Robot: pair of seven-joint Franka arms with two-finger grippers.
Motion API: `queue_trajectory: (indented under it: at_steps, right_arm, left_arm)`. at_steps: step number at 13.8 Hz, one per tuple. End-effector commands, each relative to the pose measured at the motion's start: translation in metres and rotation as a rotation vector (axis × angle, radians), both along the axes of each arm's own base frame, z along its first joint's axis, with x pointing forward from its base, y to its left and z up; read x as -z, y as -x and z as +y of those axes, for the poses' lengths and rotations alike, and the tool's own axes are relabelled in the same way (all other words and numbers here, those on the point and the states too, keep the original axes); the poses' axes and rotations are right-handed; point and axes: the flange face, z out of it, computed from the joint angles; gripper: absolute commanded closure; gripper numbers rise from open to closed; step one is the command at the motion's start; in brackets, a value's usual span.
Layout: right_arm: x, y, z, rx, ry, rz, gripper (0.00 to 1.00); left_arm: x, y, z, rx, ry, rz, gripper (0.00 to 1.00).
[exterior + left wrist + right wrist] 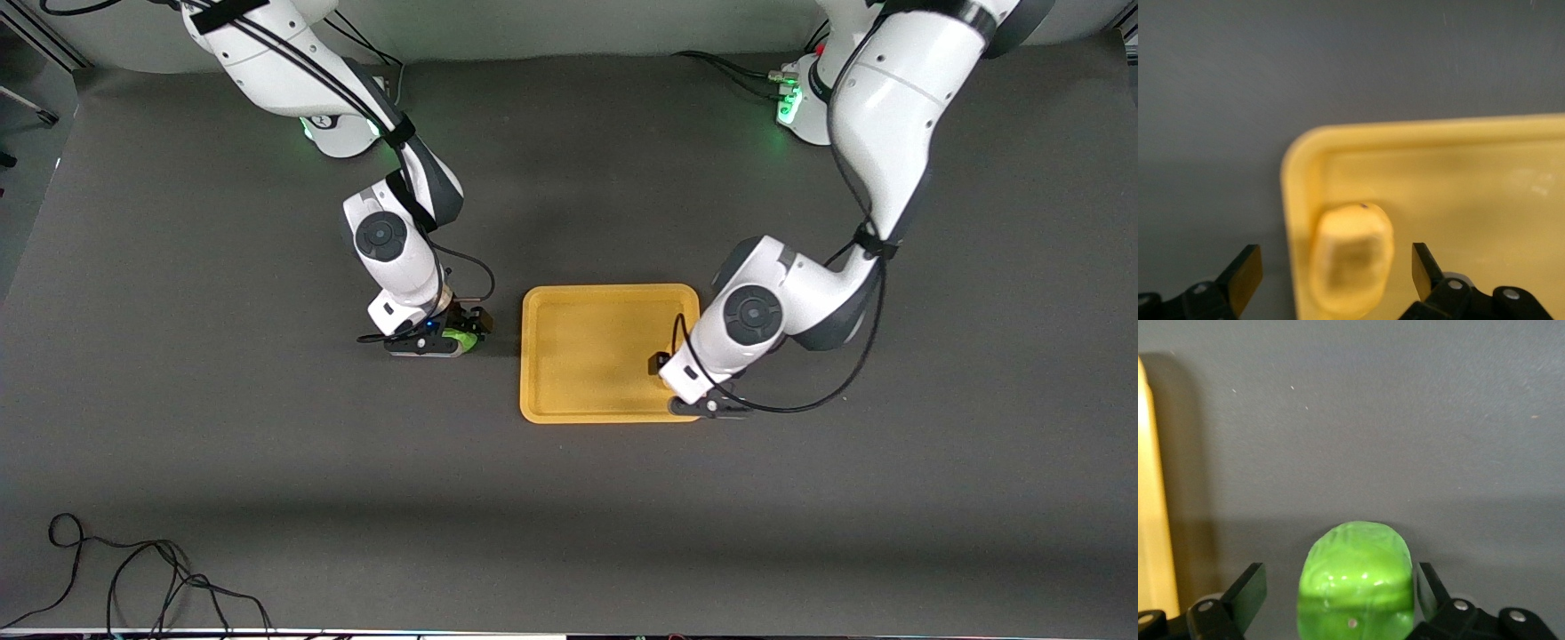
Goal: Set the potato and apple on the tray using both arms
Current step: 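Release the potato on the tray and withdraw the left gripper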
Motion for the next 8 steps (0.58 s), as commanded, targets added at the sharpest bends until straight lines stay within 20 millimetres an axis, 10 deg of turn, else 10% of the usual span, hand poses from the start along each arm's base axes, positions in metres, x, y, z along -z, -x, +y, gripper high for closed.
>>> queue_trajectory:
  at_steps: [1, 4, 8]
  right_arm:
    - [0.002, 0.001, 0.001, -0.021, 0.007, -0.015, 0.17]
    - [-0.005, 0.001, 0.000, -0.026, 0.014, -0.010, 0.50]
    - [-0.109, -0.024, 0.004, -0.038, 0.046, 0.025, 0.50]
  left_arm:
    - [-0.076, -0.018, 0.064, 0.002, -0.103, -0.066, 0.00]
    - [-0.124, -0.023, 0.132, 0.074, -0.159, -0.041, 0.00]
    - [-0.182, -0.007, 0.211, 0.159, -0.180, -0.036, 0.00]
